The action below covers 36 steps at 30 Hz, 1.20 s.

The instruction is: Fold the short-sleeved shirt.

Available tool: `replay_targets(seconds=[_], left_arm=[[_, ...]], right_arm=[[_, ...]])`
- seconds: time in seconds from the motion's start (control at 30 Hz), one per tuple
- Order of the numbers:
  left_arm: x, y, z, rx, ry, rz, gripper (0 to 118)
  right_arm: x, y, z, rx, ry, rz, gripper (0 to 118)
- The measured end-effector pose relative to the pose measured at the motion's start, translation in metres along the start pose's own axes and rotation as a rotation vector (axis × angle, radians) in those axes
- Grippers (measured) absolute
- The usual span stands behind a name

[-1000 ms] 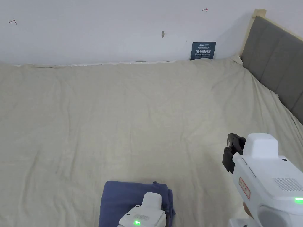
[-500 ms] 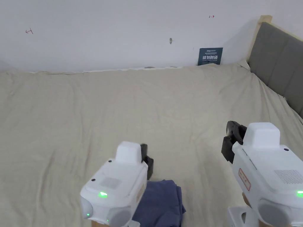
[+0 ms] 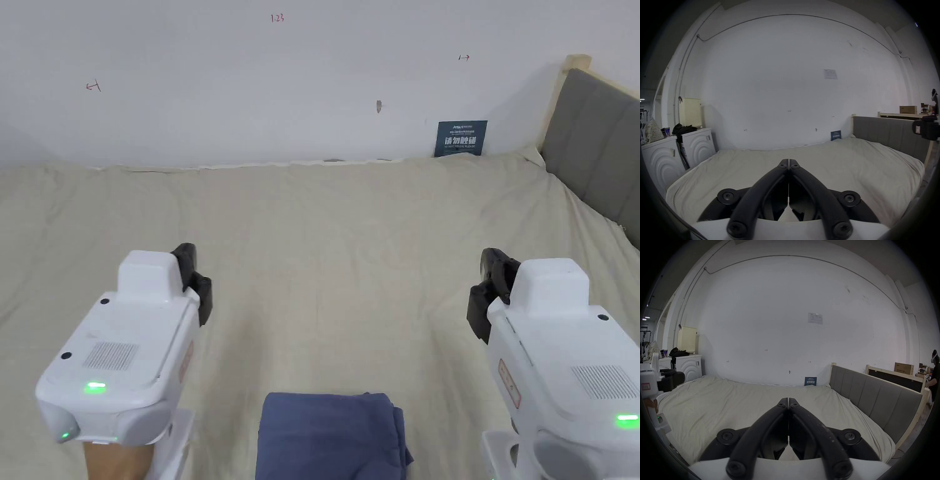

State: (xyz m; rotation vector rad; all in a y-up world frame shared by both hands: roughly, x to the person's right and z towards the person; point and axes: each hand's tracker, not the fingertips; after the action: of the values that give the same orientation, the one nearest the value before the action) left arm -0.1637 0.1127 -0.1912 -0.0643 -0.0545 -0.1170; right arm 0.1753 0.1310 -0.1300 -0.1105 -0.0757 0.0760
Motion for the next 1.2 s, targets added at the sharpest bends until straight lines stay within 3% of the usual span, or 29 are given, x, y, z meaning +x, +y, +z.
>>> replay_targets(seconds=[0.43,0.57,0.77,1.07,1.17,1.2], left_arm=[[-0.039,-0.015,0.013,-0.003,0.076,0.031,0],[-0.041,-0.018,0.008,-0.012,0.084,0.036,0],[-0.049,-0.027,0.01,-0.037,0.081,0.055,0],[-0.054,-0.053,0.0,-0.113,0.057,0.084,0],[-0.051,-0.061,-0.003,-0.153,0.044,0.104,0],[-0.05,-0.064,-0.005,-0.173,0.034,0.112,0]], right_arm=[[-0.027,-0.019,-0.013,-0.055,0.057,-0.007,2],[-0.047,-0.062,-0.029,-0.168,0.111,-0.032,2],[-0.082,-0.152,-0.047,-0.38,0.165,0.009,2],[-0.098,-0.243,-0.06,-0.647,0.13,0.041,2],[-0.092,-0.256,-0.056,-0.582,0.141,-0.03,2],[-0.093,-0.255,-0.056,-0.609,0.137,-0.02,2]])
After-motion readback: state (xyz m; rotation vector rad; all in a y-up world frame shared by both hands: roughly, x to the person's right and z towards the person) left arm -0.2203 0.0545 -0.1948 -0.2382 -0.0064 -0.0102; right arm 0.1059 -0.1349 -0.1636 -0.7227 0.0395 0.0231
